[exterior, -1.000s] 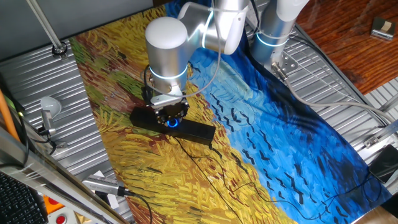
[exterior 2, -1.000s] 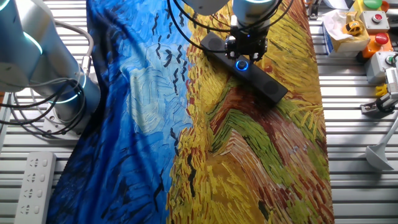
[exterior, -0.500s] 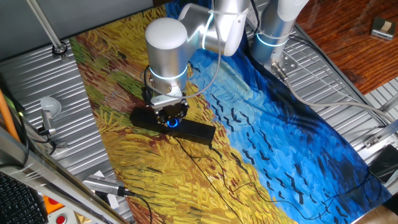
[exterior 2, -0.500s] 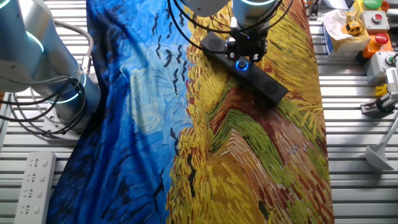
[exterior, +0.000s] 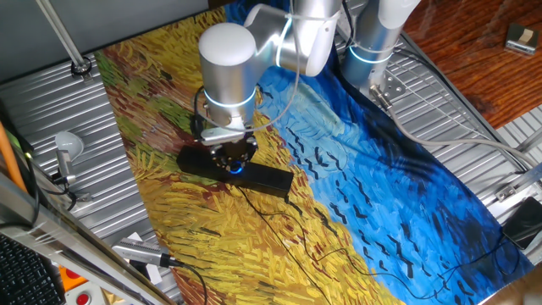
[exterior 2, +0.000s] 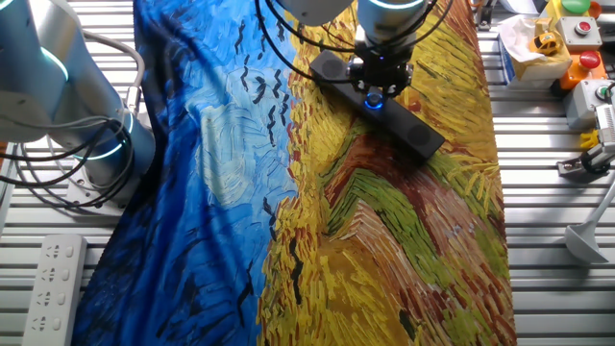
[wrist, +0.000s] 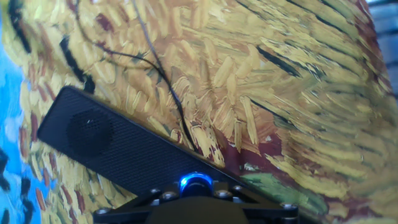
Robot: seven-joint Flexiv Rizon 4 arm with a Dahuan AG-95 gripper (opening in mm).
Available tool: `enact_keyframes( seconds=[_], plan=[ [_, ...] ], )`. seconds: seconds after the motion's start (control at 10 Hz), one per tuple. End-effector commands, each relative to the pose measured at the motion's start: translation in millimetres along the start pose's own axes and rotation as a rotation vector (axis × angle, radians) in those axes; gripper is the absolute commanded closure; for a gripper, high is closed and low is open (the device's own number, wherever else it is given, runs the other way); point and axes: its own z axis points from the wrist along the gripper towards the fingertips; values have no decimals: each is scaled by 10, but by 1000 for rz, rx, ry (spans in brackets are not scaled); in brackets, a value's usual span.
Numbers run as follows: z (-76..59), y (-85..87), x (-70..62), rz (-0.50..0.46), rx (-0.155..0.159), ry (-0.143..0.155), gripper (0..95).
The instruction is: Turn the knob to increase the volume of the speaker
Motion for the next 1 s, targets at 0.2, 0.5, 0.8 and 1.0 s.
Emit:
enact_keyframes(
  seconds=[0.2, 0.5, 0.8, 1.0],
  plan=[
    [13, 0, 5, 264, 6, -1, 950],
    [12, 0, 5, 560, 61, -4, 950],
    [12, 2, 5, 963, 83, 11, 950],
    [12, 3, 6, 1170, 81, -3, 950]
  ],
)
